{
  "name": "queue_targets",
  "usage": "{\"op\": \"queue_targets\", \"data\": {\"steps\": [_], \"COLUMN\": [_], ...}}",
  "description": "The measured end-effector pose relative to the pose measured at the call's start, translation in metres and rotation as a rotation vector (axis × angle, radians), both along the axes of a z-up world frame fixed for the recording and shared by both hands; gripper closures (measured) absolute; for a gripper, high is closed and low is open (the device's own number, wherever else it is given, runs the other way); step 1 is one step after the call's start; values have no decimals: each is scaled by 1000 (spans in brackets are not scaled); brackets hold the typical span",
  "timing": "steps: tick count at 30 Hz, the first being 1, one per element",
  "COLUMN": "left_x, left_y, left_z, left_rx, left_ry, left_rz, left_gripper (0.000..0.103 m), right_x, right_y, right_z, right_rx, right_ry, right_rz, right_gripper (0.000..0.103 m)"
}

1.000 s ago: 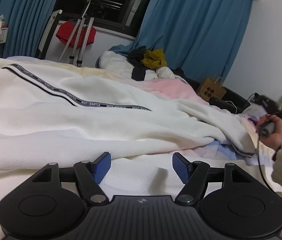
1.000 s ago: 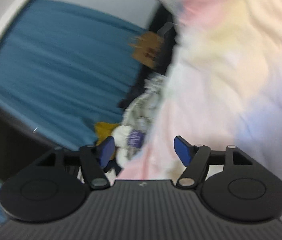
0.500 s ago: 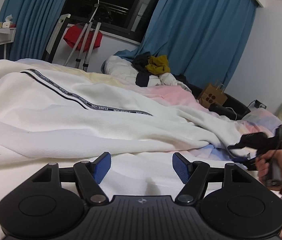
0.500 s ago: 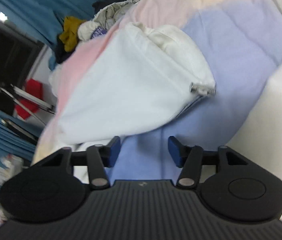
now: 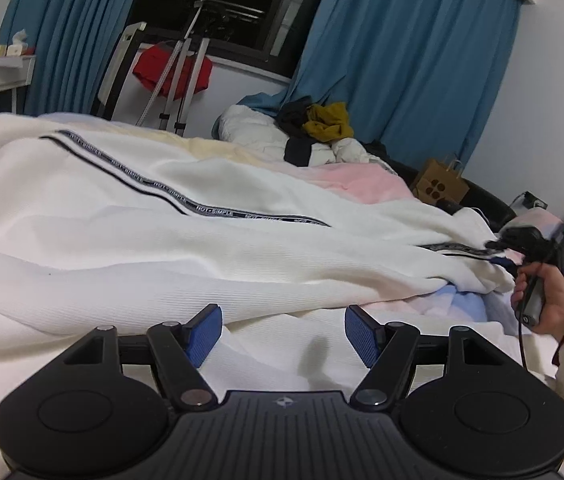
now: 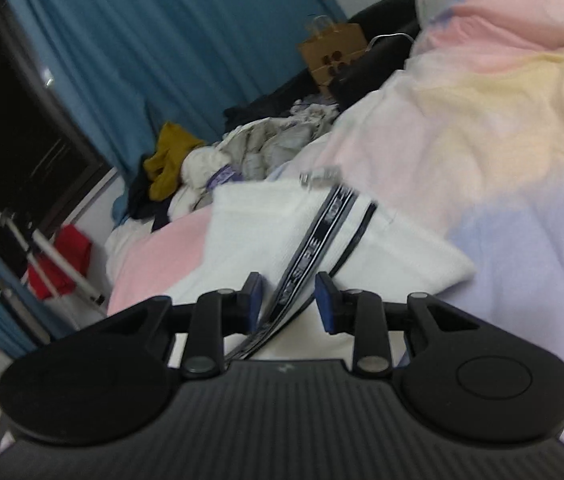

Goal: Fold clothes

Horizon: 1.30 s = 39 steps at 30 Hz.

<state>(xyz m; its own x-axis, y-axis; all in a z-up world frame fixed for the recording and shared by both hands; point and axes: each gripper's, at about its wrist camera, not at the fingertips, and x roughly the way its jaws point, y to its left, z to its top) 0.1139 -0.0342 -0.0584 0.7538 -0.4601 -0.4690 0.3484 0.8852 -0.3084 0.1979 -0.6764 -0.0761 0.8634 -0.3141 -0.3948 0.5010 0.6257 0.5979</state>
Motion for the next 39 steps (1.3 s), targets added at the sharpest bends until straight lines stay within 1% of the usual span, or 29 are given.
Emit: {"op": "queue_targets", "data": {"steps": [2, 4, 5, 6, 7, 8, 9, 10, 12, 14, 15, 16, 17, 18, 21, 22, 24, 26, 27, 28, 29, 31, 32, 33, 35, 36, 39], "left_x": [5, 6, 6, 5, 4, 3, 2, 1, -2, -4, -5, -5, -5, -4, -3, -3, -3, -3, -3, -3, -4, -7, -8, -9, -11, -11, -13], "left_y": [0, 1, 1, 2, 2, 3, 4, 5, 6, 8, 9, 9, 9, 9, 9, 11, 13, 16, 18, 19, 21, 24, 26, 27, 30, 31, 32], "left_z": [-3, -3, -3, -3, -3, -2, -1, 0, 2, 4, 5, 5, 6, 6, 8, 9, 11, 13, 14, 16, 19, 25, 28, 30, 34, 36, 40], "left_rx": [-6, -10, -14, -19, -23, -28, -33, -39, -50, -61, -64, -65, -66, -66, -70, -74, -82, -90, -94, -97, -100, -105, -104, -99, -88, -81, -53], "left_ry": [8, 13, 17, 21, 26, 28, 28, 28, 28, 27, 26, 24, 22, 19, 12, 12, 11, 10, 10, 9, 8, 4, 2, 1, 0, 2, 9], "left_rz": [3, 3, 2, 2, 1, 2, 3, 4, 6, 8, 10, 12, 15, 17, 24, 26, 29, 32, 34, 36, 36, 31, 30, 30, 32, 29, 31], "left_gripper": [34, 34, 34, 34, 34, 34, 34, 34, 34, 34, 34, 34, 34, 34, 34, 34, 34, 34, 34, 34, 34, 34, 34, 34, 34, 34, 34], "right_x": [-15, -29, -37, -45, -48, -50, -49, -47, -37, -28, -24, -20, -17, -13, -17, -23, -42, -64, -75, -84, -93, -103, -106, -110, -121, -123, -130], "right_y": [2, 5, 6, 6, 5, 3, 0, -4, -11, -15, -14, -13, -12, -10, 6, 13, 23, 32, 35, 37, 37, 31, 26, 20, 13, 12, 20], "right_z": [-4, -7, -9, -12, -15, -18, -21, -25, -41, -57, -59, -59, -60, -60, -33, -21, 9, 30, 34, 35, 31, 9, -5, -21, -46, -50, -34], "right_rx": [-2, -4, -5, 16, 55, 98, 148, 206, 324, 388, 380, 359, 338, 317, 170, 140, 90, 53, 43, 38, 36, 53, 101, 185, 316, 333, 278], "right_ry": [3, 7, 9, 19, 41, 67, 86, 82, 35, 7, -4, -14, -24, -34, -25, -45, -125, -172, -165, -138, -98, 48, 122, 178, 189, 183, 173], "right_rz": [-62, -125, -156, -188, -204, -215, -206, -180, -95, -77, -66, -52, -38, -24, -18, -22, -37, -77, -114, -155, -196, -264, -282, -286, -277, -262, -228], "right_gripper": [66, 66, 60, 55, 41, 32, 32, 32, 34, 33, 34, 38, 60, 92, 94, 94, 95, 95, 95, 95, 95, 95, 95, 95, 95, 95, 92]}}
